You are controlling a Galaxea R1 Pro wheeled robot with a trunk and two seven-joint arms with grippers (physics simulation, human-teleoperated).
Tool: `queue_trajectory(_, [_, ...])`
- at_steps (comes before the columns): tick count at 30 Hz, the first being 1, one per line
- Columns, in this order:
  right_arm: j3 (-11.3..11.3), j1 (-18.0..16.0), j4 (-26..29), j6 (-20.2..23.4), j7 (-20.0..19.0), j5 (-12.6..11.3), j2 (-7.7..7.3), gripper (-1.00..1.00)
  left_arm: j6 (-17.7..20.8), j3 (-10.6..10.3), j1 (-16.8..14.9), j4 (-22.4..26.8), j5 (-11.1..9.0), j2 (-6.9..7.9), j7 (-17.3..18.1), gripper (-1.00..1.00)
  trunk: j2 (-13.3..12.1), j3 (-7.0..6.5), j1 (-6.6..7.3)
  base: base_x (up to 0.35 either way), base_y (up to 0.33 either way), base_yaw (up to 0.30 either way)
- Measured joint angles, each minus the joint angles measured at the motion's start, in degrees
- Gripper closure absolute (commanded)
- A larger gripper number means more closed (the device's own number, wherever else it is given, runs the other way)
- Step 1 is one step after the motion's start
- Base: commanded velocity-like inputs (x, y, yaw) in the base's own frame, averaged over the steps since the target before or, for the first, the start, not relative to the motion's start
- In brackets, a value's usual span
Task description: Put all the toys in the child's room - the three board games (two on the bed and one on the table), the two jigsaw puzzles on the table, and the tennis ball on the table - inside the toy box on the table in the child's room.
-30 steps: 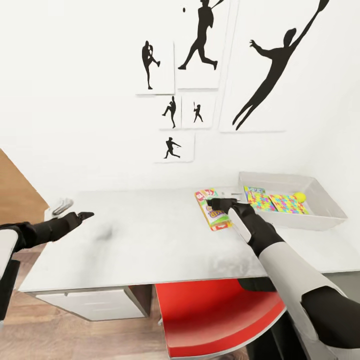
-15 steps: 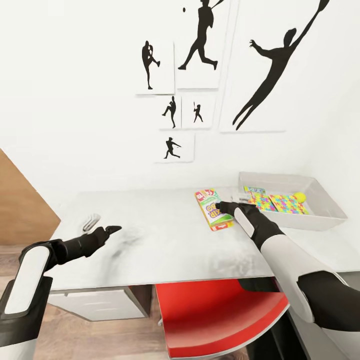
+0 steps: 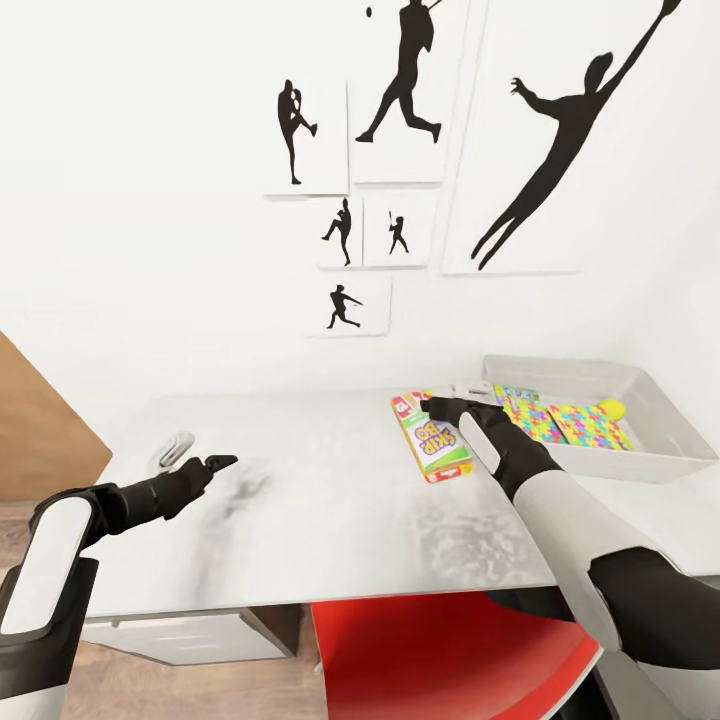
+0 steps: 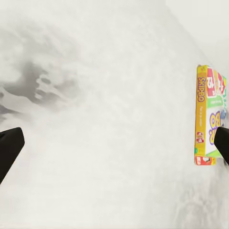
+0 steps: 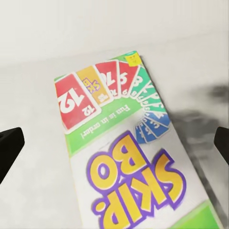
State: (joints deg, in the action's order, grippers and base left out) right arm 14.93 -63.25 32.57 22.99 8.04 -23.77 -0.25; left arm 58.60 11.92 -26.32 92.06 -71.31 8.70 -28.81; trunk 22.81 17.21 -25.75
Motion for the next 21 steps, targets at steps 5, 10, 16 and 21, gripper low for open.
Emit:
queue_trajectory(5, [0.1, 0.1, 0.1, 0.1, 0.0, 0.0, 0.02, -1.0, 0.0, 0.1, 0.0, 0.0, -0.1, 0.0, 0.0, -1.0, 0.0, 0.0, 0.0, 0.001, 0.0, 0.0])
queue_trajectory(10, [0.2, 0.1, 0.1, 0.1, 0.0, 0.0, 0.03, -1.0, 0.0, 1.4, 0.0, 0.0, -0.1, 0.0, 0.0, -1.0, 0.0, 0.0, 0.0, 0.017, -0.026, 0.0])
queue_trajectory(16, [0.2, 0.1, 0.1, 0.1, -0.1, 0.0, -0.01, -1.0, 0.0, 2.0, 0.2, 0.0, -0.1, 0.0, 0.0, -1.0, 0.0, 0.0, 0.0, 0.055, -0.118, 0.0])
queue_trajectory(21, [0.3, 0.1, 0.1, 0.1, -0.2, 0.1, -0.02, -1.0, 0.1, 2.4, 0.4, 0.0, -0.1, 0.0, 0.0, -1.0, 0.0, 0.0, 0.0, 0.011, -0.025, 0.0])
